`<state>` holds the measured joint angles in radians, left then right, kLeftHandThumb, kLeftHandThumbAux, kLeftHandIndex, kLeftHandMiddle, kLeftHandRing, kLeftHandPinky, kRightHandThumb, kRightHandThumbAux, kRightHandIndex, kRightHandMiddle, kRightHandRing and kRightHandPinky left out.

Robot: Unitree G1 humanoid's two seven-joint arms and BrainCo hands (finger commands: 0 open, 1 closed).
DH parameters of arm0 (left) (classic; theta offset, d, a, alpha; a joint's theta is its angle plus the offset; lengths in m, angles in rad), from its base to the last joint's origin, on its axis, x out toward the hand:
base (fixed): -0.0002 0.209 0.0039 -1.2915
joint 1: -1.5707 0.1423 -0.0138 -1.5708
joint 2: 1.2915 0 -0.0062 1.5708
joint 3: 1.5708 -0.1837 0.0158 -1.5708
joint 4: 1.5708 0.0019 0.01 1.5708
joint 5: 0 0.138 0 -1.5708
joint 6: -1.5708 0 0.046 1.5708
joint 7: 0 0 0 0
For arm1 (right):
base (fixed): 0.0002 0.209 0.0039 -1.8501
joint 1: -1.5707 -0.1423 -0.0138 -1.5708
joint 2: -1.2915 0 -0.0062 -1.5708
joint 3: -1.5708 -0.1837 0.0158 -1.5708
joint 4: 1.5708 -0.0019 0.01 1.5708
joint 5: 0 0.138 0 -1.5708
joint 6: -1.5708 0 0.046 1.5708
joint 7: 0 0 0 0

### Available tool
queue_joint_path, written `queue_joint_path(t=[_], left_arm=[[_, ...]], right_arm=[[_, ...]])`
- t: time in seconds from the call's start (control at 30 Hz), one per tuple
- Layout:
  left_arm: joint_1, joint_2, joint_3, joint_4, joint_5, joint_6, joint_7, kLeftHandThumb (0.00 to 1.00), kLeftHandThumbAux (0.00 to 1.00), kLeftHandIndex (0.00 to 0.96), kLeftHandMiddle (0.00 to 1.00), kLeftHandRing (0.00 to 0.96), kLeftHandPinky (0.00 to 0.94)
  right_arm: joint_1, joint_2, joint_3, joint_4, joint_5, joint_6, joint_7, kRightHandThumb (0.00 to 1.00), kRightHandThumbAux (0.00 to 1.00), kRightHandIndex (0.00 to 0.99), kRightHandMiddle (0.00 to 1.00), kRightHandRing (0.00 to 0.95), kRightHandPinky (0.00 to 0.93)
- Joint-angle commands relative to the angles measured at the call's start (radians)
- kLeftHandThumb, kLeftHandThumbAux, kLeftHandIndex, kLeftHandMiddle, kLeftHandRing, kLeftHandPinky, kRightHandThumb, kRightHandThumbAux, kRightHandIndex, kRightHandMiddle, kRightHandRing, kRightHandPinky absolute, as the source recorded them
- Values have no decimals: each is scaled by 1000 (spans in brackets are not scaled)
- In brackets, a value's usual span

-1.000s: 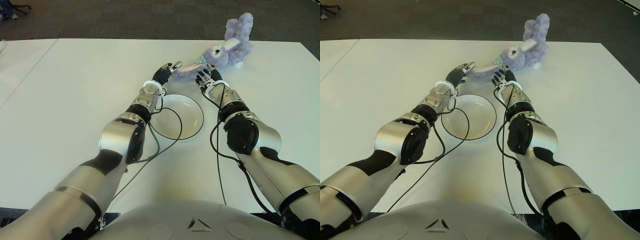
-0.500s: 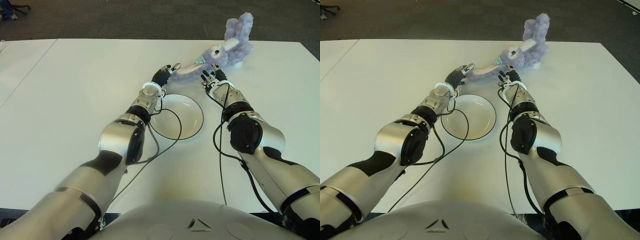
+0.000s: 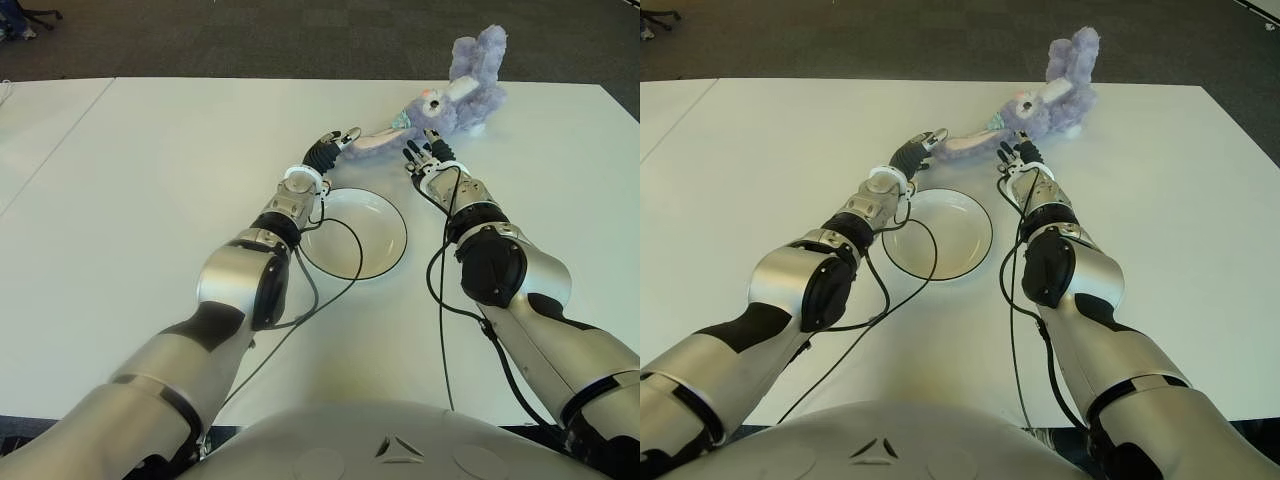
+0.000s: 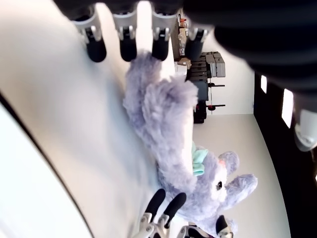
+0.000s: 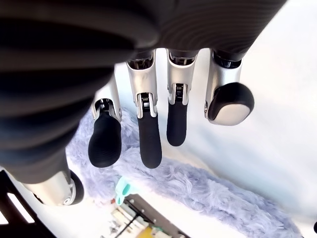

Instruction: Put the doll into the plate.

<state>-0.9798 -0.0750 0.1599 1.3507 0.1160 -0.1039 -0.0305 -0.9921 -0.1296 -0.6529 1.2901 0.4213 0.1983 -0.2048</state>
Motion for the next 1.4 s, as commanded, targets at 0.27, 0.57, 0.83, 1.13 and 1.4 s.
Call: queue_joint_path(t=[0.27, 0.57, 0.83, 1.13, 1.4], left_arm=[[29, 11, 5, 12, 4, 7, 3, 0, 463, 0, 12, 0, 6], [21, 15, 4, 24, 28, 41, 8, 0, 511, 0, 5, 1, 16], [25, -7, -50, 27, 92, 63, 21, 54, 511, 0, 9, 11, 49], [19, -41, -65, 30, 117, 72, 23, 180, 574, 18, 55, 50, 80], [0, -102, -95, 26, 136, 70, 30, 249, 609, 66, 86, 77, 117]], right_arm=[[111, 27, -71, 72, 38, 24, -75, 182, 695, 444, 440, 399, 308], [126, 54, 103, 72, -132, 41, -34, 82, 672, 259, 280, 247, 155], [124, 70, 136, 71, -165, 53, -29, 107, 628, 234, 255, 224, 143], [133, 86, 140, 69, -171, 41, -19, 142, 602, 232, 247, 218, 169], [155, 87, 166, 69, -191, 30, -9, 119, 567, 231, 217, 187, 177]])
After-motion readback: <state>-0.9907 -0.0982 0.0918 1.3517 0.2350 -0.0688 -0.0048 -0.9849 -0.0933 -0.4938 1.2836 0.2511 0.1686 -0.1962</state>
